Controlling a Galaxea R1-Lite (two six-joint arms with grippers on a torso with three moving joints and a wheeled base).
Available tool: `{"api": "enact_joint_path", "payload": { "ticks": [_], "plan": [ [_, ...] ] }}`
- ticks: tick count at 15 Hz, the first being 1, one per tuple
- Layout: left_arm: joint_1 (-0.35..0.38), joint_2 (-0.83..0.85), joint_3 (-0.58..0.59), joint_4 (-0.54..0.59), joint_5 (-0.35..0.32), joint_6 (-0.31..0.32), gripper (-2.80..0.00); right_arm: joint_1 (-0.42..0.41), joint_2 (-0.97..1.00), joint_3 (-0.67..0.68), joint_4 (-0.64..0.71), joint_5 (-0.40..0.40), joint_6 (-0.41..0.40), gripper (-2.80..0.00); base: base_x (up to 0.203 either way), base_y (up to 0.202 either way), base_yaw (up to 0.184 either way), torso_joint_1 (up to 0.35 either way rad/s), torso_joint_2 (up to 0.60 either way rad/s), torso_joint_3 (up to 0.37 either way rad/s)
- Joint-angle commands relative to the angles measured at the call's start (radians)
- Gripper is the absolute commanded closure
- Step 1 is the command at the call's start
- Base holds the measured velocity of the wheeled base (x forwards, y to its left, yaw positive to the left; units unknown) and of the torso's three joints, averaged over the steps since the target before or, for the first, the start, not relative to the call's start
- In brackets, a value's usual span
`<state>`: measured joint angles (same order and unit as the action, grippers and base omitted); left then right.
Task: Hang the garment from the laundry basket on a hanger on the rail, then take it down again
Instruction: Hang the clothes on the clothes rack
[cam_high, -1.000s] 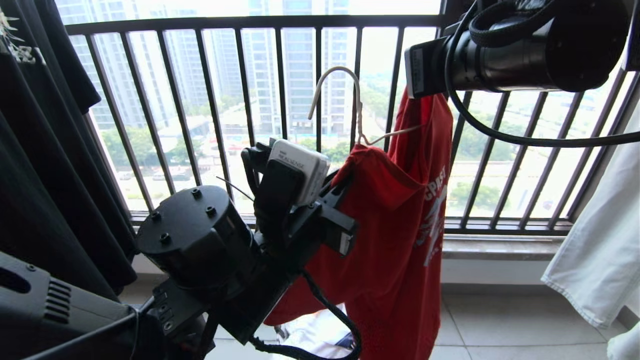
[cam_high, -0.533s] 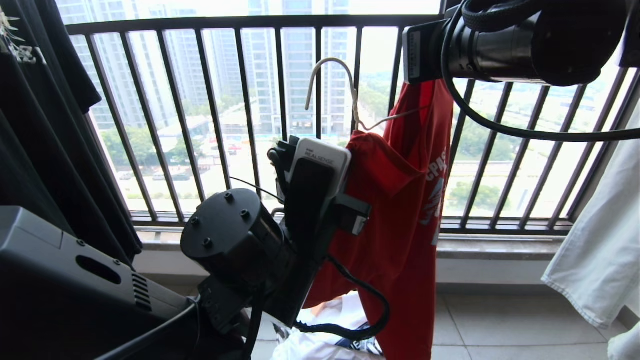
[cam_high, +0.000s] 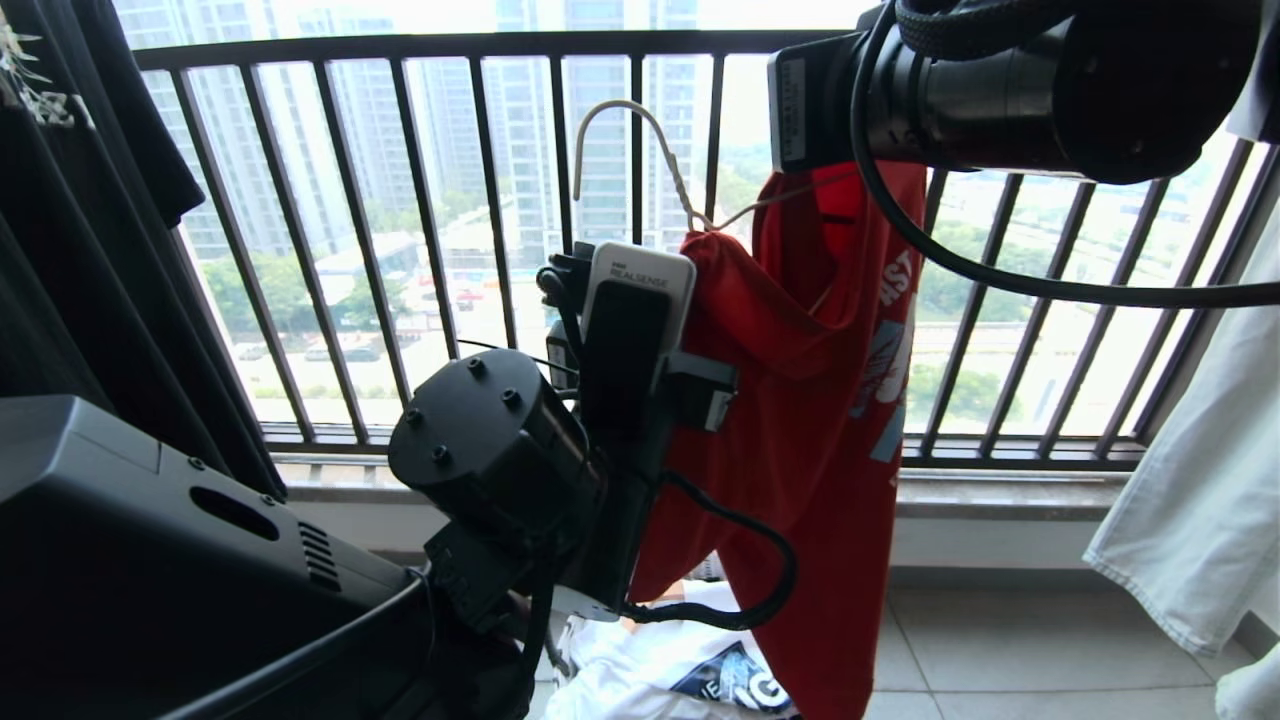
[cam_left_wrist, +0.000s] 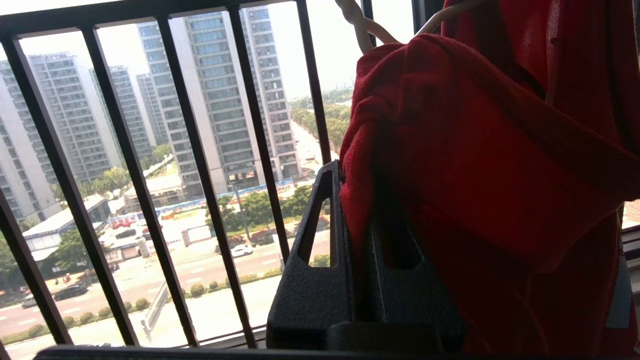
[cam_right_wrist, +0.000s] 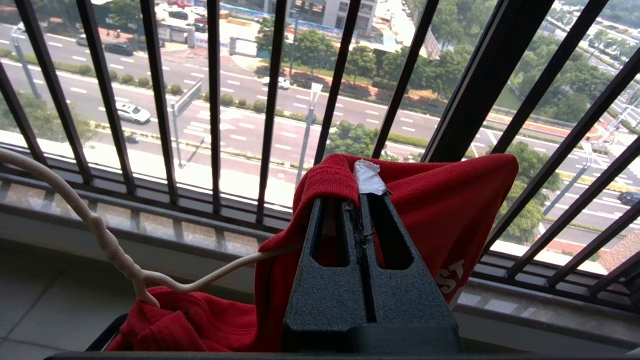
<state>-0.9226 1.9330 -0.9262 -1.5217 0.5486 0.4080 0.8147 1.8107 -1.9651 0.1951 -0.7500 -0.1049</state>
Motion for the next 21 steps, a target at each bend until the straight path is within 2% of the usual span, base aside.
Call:
{"api": "enact_joint_path", "payload": {
  "ticks": [1,4,6,10,13,21],
  "plan": [
    [0.007,-0.001,-0.013,-0.008,0.007,-0.007,0.0,0.021,-0.006,0.014,0.003,0.001,0.026,0.0,0.0,0.0,0.0,0.0,0.0,0.0],
    [0.01,-0.003,-0.013,-0.008,0.005,-0.032,0.0,0.051,-0.007,0.018,0.004,0.01,0.066,0.0,0.0,0.0,0.0,0.0,0.0,0.0],
    [0.016,-0.012,-0.014,-0.008,-0.005,-0.079,0.0,0.06,-0.015,0.024,0.008,0.032,0.07,0.0,0.0,0.0,0.0,0.0,0.0,0.0],
    [0.025,-0.04,-0.016,-0.008,-0.054,-0.142,0.0,0.078,-0.052,0.069,0.022,0.095,0.113,0.0,0.0,0.0,0.0,0.0,0.0,0.0],
    [0.024,-0.057,-0.013,-0.008,-0.064,-0.152,0.0,0.101,-0.091,0.123,0.033,0.151,0.14,0.0,0.0,0.0,0.0,0.0,0.0,0.0],
    [0.024,-0.032,-0.01,-0.008,-0.062,-0.153,0.0,0.149,-0.099,0.137,0.046,0.15,0.14,0.0,0.0,0.0,0.0,0.0,0.0,0.0]
  ]
}}
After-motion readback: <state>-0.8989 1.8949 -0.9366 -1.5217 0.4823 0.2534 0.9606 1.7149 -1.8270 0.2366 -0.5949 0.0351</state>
